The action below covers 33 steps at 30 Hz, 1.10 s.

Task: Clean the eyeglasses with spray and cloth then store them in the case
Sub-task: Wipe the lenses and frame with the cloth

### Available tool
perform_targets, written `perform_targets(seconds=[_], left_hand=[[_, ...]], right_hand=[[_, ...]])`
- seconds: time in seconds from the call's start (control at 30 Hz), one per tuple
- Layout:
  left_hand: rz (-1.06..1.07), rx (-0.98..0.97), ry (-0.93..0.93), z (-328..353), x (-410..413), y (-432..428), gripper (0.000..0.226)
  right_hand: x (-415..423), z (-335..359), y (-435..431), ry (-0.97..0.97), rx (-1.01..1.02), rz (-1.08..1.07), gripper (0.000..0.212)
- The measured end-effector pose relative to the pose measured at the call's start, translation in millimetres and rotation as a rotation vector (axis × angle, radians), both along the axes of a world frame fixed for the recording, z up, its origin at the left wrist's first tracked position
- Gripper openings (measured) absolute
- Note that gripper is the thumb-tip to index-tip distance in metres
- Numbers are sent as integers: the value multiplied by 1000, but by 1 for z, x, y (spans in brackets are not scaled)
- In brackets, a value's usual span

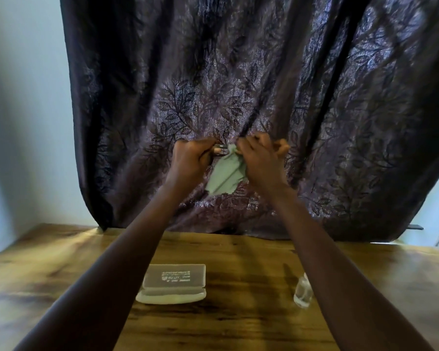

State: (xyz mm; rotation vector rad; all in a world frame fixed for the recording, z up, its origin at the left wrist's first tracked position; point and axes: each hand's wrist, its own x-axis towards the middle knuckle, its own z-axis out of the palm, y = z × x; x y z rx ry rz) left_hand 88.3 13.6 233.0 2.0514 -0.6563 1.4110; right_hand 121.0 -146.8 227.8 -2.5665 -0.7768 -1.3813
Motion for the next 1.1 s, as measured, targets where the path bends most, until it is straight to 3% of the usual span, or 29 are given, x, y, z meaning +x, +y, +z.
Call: perform_targets(seconds=[0.2, 0.37, 0.5, 0.67, 0.77, 0.93, 1.1], left_hand=[[29, -44, 10, -3, -4, 17, 10], [-1, -8, 54, 0, 3, -13, 14], [0, 0, 22, 1, 2, -3, 14], [63, -17, -28, 0, -2, 25, 11], [53, -25, -9, 1, -1, 16, 12], [15, -11, 6, 1, 4, -13, 17], [19, -29, 3, -6, 3, 11, 14]], right_hand=[[9, -2, -35, 78, 205, -125, 21], [-2, 3, 13, 43, 22, 24, 30], [0, 6, 8, 17, -69, 8, 37], [14, 5, -33, 108, 92, -48, 17], [12, 5, -25, 57, 147, -80, 18], [-1, 4, 19, 12, 34, 37, 26], [3, 3, -8, 41, -35, -42, 30]])
